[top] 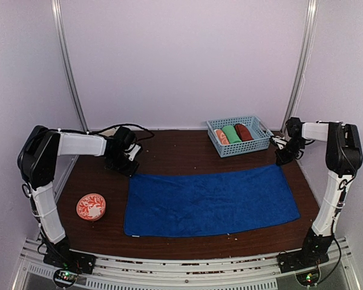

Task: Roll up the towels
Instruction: Pick up the towel from the center of the board, then fold the towel at the center of the board.

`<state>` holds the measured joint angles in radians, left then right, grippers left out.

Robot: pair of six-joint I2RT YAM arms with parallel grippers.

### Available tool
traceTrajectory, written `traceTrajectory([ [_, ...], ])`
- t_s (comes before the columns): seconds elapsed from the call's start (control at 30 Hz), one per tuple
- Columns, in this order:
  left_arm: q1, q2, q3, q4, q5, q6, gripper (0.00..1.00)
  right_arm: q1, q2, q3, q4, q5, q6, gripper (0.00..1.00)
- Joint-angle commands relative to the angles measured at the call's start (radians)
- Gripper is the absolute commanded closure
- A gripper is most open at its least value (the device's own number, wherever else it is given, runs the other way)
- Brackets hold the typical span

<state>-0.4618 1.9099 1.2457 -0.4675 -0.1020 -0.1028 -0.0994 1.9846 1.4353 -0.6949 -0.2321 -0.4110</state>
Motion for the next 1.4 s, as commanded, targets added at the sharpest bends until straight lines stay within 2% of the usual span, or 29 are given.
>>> traceTrajectory([
  [0.0, 0.018, -0.086, 0.047, 0.047, -0.037, 0.011, 1.0, 0.001, -0.022, 0.052, 0.004, 0.004, 0.013, 1.0],
  [0.3, 0.027, -0.135, 0.055, 0.096, -0.035, 0.023, 1.0, -0.014, -0.066, 0.037, 0.059, 0.019, 0.011, 1.0],
  [0.6, 0.03, -0.182, 0.02, 0.099, -0.041, 0.018, 1.0, -0.039, -0.16, -0.078, 0.152, -0.089, -0.021, 1.0],
  [1.03, 0.03, -0.279, -0.064, 0.1, 0.004, -0.012, 1.0, -0.064, -0.246, -0.157, 0.168, -0.208, -0.06, 1.0],
  [1.37, 0.034, -0.323, -0.135, 0.095, 0.032, -0.024, 1.0, -0.076, -0.354, -0.325, 0.202, -0.236, -0.117, 1.0],
])
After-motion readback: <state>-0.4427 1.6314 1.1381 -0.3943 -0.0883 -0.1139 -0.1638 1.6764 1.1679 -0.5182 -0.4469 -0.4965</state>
